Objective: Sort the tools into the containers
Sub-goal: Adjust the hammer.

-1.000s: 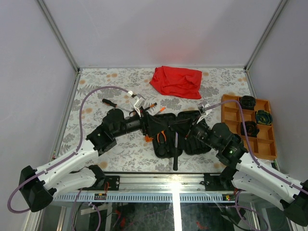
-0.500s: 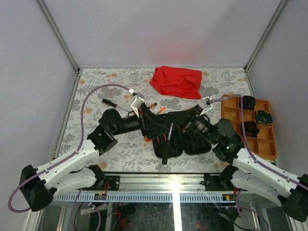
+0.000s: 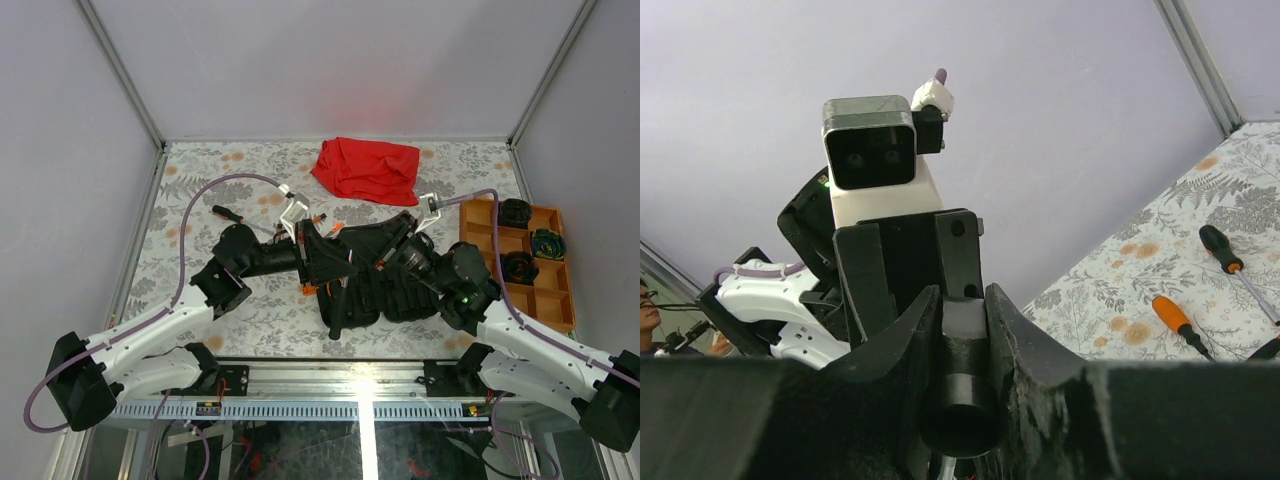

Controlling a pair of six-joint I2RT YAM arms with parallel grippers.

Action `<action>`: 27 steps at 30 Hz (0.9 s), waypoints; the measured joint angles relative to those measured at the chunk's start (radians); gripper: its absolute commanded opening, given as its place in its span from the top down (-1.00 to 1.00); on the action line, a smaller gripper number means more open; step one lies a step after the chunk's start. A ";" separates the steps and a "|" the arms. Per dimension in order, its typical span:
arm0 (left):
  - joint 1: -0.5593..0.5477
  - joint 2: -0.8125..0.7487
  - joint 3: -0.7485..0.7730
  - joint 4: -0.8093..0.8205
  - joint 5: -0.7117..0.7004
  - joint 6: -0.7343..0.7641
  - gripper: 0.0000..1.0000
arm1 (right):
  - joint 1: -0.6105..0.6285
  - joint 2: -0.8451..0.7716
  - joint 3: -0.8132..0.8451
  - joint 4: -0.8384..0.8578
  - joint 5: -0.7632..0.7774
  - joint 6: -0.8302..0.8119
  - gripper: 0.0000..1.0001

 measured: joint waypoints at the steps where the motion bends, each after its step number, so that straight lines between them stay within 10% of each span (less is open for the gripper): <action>1: 0.000 0.006 0.000 0.003 0.005 -0.005 0.71 | 0.000 0.003 0.001 0.002 -0.002 -0.001 0.97; 5: 0.000 0.017 0.000 0.006 0.008 -0.022 1.00 | -0.001 0.008 0.003 0.006 -0.006 -0.010 0.83; 15: -0.007 0.022 0.032 -0.095 -0.072 -0.002 1.00 | -0.002 -0.095 0.019 -0.152 0.049 -0.108 -0.31; 27: -0.007 -0.045 0.084 -0.373 -0.496 0.013 1.00 | 0.007 -0.186 0.066 -0.497 0.222 -0.287 -0.45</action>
